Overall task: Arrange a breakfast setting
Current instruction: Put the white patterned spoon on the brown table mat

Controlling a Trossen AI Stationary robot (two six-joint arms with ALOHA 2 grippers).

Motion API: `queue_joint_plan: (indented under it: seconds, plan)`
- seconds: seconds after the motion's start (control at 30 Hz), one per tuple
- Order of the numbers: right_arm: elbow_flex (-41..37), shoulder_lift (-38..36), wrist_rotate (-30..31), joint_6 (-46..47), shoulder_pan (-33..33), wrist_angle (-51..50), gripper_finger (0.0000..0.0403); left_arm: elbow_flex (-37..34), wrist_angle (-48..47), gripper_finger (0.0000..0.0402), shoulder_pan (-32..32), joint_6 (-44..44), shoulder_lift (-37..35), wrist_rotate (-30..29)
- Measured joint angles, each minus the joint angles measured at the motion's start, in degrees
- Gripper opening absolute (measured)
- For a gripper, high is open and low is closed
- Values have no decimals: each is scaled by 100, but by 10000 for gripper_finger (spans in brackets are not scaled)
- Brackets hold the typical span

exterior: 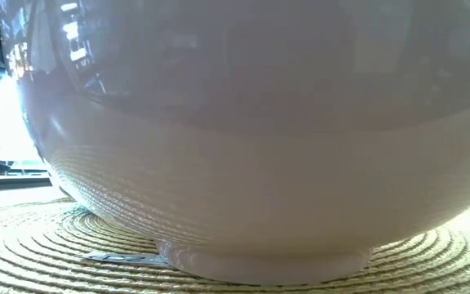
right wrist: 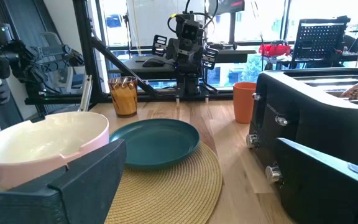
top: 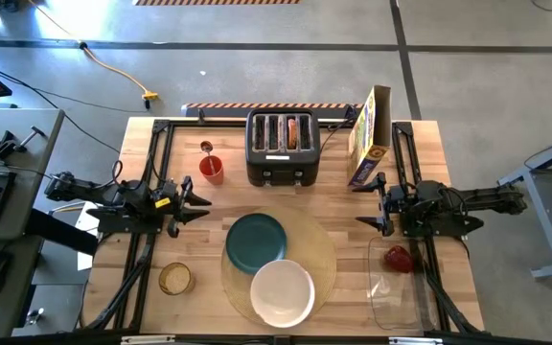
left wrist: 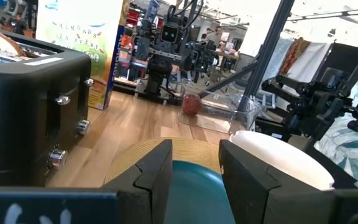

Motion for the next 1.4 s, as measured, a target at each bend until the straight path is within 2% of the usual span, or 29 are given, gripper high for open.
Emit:
queue_joint_plan:
  seconds: [0.43,0.77,1.0,1.27,1.4]
  plan:
    - [2,2,-2,-1,2,0,399,0,8,122,-2,497,1,5]
    - [0,0,0,2,2,0,399,0,153,122,-2,699,2,-539]
    - [0,1,0,1,1,0,399,0,276,122,0,947,2,-583]
    - [1,1,-2,0,2,0,399,5,910,122,0,1418,0,-1671]
    - [0,0,-2,-1,2,0,399,227,757,122,1,1550,57,-2098]
